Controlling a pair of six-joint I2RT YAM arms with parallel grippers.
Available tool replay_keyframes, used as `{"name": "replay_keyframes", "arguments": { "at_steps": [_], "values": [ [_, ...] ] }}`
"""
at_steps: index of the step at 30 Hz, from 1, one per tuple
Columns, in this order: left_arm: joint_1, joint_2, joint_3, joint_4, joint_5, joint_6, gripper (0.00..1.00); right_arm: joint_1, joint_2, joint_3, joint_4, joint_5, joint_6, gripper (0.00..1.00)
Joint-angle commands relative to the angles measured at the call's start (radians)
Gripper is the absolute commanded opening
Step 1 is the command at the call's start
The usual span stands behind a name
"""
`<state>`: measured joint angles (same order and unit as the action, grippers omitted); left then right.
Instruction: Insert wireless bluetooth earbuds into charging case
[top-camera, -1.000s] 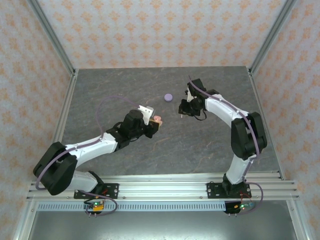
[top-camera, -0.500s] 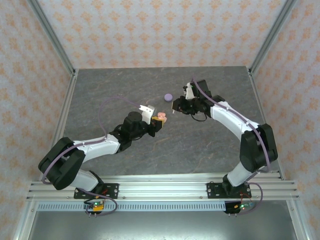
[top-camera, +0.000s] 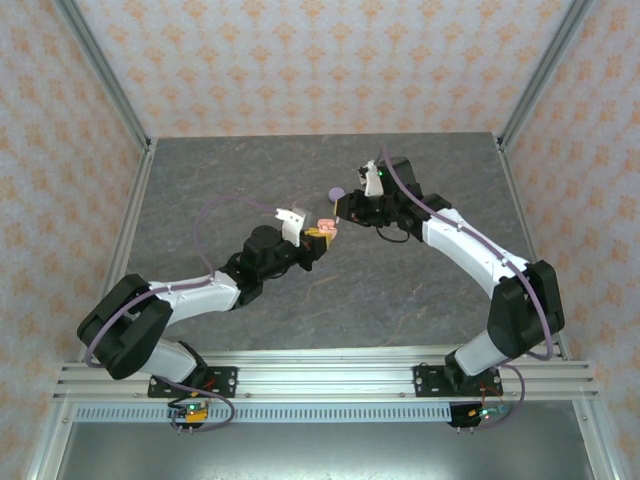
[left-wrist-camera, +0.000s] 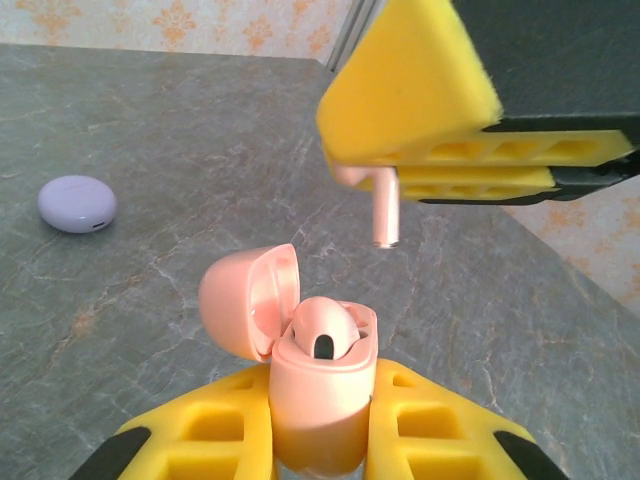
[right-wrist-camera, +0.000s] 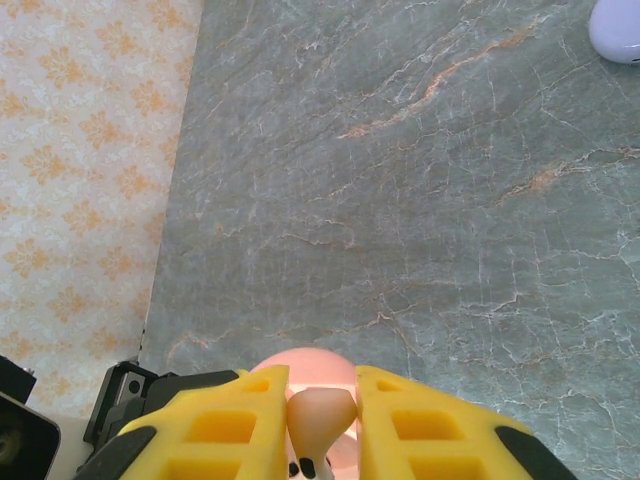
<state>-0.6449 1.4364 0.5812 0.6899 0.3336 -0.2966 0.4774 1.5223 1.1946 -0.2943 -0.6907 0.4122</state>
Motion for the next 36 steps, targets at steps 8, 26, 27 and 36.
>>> {"name": "replay_keyframes", "arguments": {
  "at_steps": [8,26,27,36],
  "values": [
    [-0.018,0.03,0.02,0.079,0.0,-0.036,0.15,0.018,-0.023,0.006,0.022,0.023,0.002,0.21],
    [-0.019,0.033,0.049,0.081,0.001,-0.075,0.15,0.024,-0.013,0.0,0.011,0.014,-0.008,0.21],
    [-0.019,0.033,0.049,0.08,0.002,-0.077,0.15,0.026,-0.011,0.0,0.011,0.015,-0.009,0.21],
    [-0.019,0.027,0.055,0.067,-0.013,-0.087,0.15,0.029,-0.005,-0.001,0.004,0.013,-0.01,0.21]
  ]
}}
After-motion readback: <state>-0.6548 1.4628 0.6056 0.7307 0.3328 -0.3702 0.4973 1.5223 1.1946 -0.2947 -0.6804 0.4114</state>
